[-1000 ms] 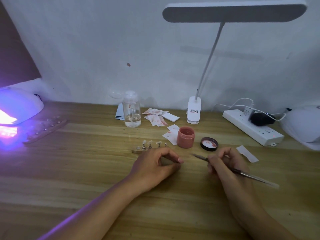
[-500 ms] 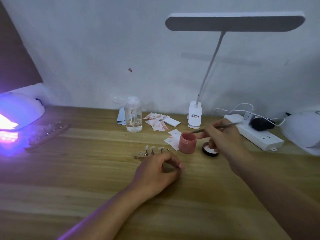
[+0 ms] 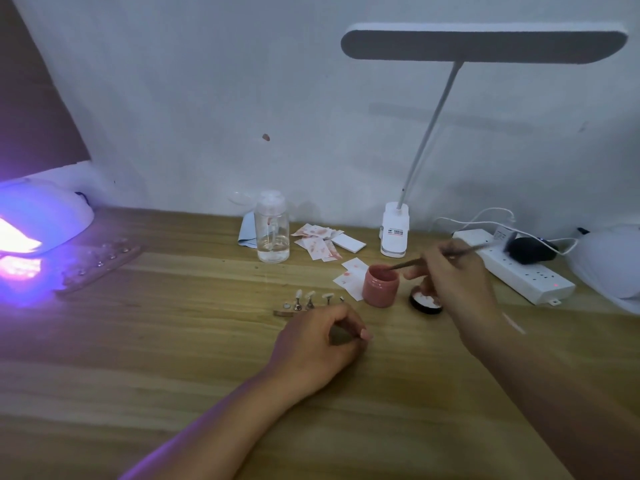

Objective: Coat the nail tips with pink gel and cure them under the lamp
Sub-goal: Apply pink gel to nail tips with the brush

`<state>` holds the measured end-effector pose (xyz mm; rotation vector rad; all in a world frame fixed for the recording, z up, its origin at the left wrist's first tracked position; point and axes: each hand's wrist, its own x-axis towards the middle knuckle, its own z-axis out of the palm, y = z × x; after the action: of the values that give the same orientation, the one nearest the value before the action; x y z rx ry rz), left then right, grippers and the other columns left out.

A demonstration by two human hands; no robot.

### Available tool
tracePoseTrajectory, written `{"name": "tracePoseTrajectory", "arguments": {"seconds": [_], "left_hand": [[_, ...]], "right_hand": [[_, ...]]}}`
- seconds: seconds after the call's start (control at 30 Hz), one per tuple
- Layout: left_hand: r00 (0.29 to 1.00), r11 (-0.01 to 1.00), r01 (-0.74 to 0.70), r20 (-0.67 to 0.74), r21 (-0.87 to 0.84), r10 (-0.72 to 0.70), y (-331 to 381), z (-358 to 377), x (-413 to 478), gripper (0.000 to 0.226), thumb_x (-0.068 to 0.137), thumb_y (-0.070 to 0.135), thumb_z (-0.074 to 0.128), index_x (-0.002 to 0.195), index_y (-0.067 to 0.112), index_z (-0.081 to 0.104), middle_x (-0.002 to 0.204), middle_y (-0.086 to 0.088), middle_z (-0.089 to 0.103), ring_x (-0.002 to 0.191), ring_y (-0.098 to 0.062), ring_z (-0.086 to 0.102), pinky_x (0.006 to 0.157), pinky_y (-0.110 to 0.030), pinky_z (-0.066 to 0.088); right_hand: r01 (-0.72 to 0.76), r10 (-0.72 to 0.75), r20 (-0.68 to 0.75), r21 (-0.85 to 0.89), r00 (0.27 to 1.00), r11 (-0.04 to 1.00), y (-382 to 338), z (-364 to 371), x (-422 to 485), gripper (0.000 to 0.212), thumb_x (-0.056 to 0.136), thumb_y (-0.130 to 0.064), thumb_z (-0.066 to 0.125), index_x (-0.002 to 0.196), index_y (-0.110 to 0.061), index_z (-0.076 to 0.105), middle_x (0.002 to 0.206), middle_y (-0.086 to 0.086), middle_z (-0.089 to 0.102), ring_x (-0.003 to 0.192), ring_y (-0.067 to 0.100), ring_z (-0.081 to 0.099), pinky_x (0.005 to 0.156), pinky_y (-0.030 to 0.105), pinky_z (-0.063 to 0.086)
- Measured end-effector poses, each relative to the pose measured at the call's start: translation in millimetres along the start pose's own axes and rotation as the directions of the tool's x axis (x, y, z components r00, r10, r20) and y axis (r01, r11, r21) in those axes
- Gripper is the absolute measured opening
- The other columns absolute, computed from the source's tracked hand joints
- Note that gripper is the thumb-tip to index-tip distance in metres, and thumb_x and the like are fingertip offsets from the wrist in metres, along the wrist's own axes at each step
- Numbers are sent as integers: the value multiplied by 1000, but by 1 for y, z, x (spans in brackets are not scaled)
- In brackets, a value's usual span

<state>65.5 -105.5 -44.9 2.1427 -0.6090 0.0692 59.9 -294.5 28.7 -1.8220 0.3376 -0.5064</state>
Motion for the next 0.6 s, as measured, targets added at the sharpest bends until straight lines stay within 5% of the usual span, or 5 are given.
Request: {"name": "tracePoseTrajectory", "arguments": {"seconds": [0.13,0.33,0.6], "left_hand": [[1000,1000,27,1,9,-27,1,0,0,8,81,32,76,81,36,69,82,35,65,60,17,49,53,-10,28],[999,999,38,-7,-2,-38,4,0,0,8,80,37,77,82,33,71,77,34,63,57,16,48,53,-12,27],[999,999,40,6,1,-40,4,-1,1,7,80,33,78,80,36,71,79,33,65,55,17,47,52,-14,25]], "right_hand": [[-89,48,117,375,992,923,15,-18,-38,19,96,-13,50,94,-4,67,81,11,76,74,20,72,69,22,56],[-4,-58,174,334,983,943,38,-23,-68,13,91,0,54,79,4,58,64,13,67,61,17,52,54,17,45],[43,-106,234,260,967,965,39,-22,-71,14,91,-1,55,79,6,52,64,13,69,58,14,53,54,17,46]]}}
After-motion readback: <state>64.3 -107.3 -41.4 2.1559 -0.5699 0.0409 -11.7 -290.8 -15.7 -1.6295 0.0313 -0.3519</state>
